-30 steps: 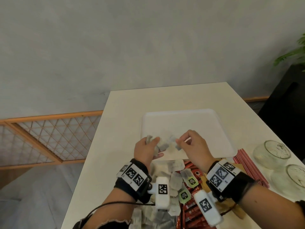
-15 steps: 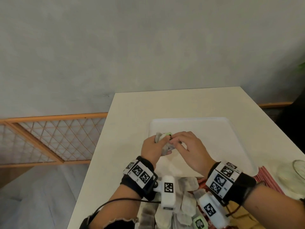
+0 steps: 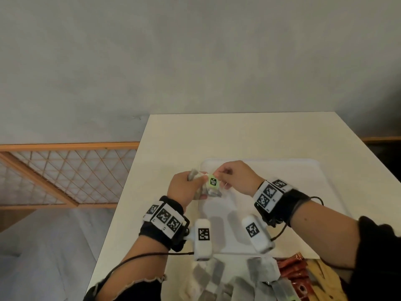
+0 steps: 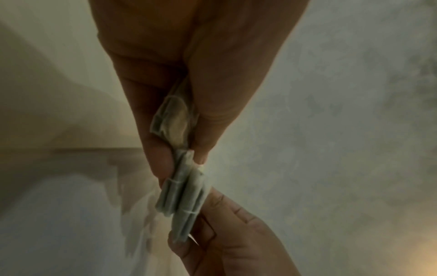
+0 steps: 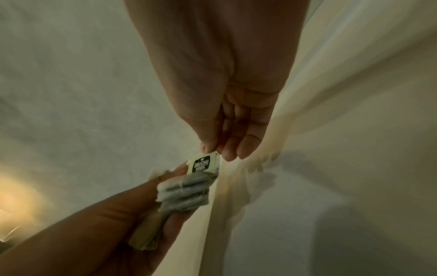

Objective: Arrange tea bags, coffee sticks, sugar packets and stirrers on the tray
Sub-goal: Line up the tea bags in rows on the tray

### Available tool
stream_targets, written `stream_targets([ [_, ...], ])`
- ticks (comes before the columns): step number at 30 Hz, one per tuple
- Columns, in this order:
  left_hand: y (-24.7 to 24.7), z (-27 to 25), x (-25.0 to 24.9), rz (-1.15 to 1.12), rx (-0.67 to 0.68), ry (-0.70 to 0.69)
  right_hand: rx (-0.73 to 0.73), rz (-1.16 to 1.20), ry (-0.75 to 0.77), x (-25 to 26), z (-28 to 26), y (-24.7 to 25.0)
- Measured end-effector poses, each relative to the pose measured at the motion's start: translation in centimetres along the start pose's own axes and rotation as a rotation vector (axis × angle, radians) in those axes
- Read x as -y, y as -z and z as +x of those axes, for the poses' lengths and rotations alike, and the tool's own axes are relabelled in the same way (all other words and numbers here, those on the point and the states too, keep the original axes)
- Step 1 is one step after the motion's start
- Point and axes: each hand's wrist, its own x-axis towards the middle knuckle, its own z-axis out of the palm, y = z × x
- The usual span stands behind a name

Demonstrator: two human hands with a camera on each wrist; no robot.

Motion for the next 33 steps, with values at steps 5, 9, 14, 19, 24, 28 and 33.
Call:
stream_targets([
  [5,0.3,1.6,-0.1,0.012,-0.077,0.002,-0.066,-0.046,-0.007,0.2,2.2,-0.5],
  [9,0.3,2.3,0.0,0.035,-0.046,-0.004,-0.071,-0.065,0.025,0.3,3.5,-0.5],
  [14,0.1,2.9,-0.1,0.066,-0.077,-0.020,-0.067,-0.013,0.051,0.3,3.6,-0.7],
  [19,0.4,3.2,-0.4,-0.012,-0.082,0.005,-0.071,0.001,0.100,0.9,3.3,-0.3],
  [24,1.4,3.6,-0.7,-0.064,-0.162,-0.024,-0.045,-0.163,0.088,0.7,3.4,0.1],
  [28,2.0,3.8,-0.7,-0.079,-0.183,-0.039,-0.041,-0.408,0.081,0.5,4.6,0.1],
  [33,2.2,3.9,-0.6,-0.089,-0.170,-0.024,-0.158,-0.484,0.120,1.7,6.6,0.0],
])
